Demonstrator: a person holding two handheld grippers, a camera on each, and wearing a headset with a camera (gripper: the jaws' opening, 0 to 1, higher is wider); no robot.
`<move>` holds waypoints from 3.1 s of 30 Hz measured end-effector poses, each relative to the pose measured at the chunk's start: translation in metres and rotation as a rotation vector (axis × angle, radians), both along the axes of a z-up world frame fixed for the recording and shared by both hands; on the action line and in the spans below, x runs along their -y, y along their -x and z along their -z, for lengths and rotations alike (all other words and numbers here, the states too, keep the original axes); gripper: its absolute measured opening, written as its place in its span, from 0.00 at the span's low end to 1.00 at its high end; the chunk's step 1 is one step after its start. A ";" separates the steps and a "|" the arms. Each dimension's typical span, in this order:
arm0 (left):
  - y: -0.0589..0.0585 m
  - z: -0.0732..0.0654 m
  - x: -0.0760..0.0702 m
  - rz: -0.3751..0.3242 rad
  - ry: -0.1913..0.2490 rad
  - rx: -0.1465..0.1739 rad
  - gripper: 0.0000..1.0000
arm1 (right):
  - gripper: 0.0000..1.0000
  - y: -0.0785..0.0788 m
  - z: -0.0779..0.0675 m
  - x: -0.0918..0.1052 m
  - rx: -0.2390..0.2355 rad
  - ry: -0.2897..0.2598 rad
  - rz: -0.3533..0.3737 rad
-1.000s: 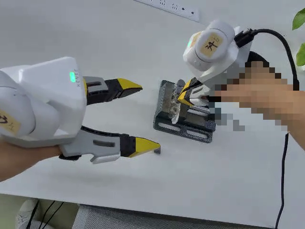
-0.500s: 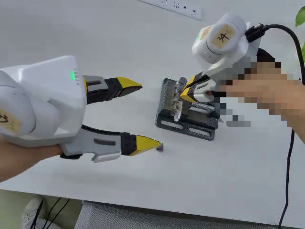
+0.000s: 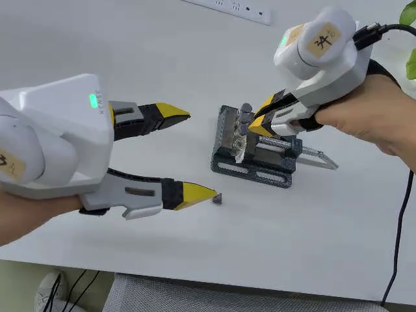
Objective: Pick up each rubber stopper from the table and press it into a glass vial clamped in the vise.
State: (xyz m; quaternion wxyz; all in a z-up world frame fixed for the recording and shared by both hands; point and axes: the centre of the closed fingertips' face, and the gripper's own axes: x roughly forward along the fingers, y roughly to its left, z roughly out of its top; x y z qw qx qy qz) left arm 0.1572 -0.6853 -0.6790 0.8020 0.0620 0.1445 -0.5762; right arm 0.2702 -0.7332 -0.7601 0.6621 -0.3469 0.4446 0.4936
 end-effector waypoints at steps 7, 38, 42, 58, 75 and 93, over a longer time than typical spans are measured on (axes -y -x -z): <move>0.000 -0.001 -0.001 0.001 -0.015 0.005 0.61 | 0.13 0.002 -0.010 0.003 0.021 -0.040 0.018; 0.004 -0.001 -0.009 0.006 -0.091 0.024 0.69 | 0.41 0.030 -0.032 0.023 0.055 -0.351 0.092; 0.005 0.001 -0.012 0.007 -0.089 0.027 0.71 | 0.44 0.039 -0.035 0.026 0.048 -0.426 0.101; 0.002 0.009 -0.024 0.009 -0.097 0.019 0.79 | 0.57 0.078 -0.029 0.035 0.017 -0.575 0.109; 0.011 0.017 -0.019 0.016 -0.124 -0.012 0.89 | 0.54 0.099 0.004 0.028 -0.022 -0.636 0.127; 0.013 0.033 -0.024 0.021 -0.151 -0.049 0.93 | 0.32 0.110 0.044 -0.003 -0.058 -0.633 0.049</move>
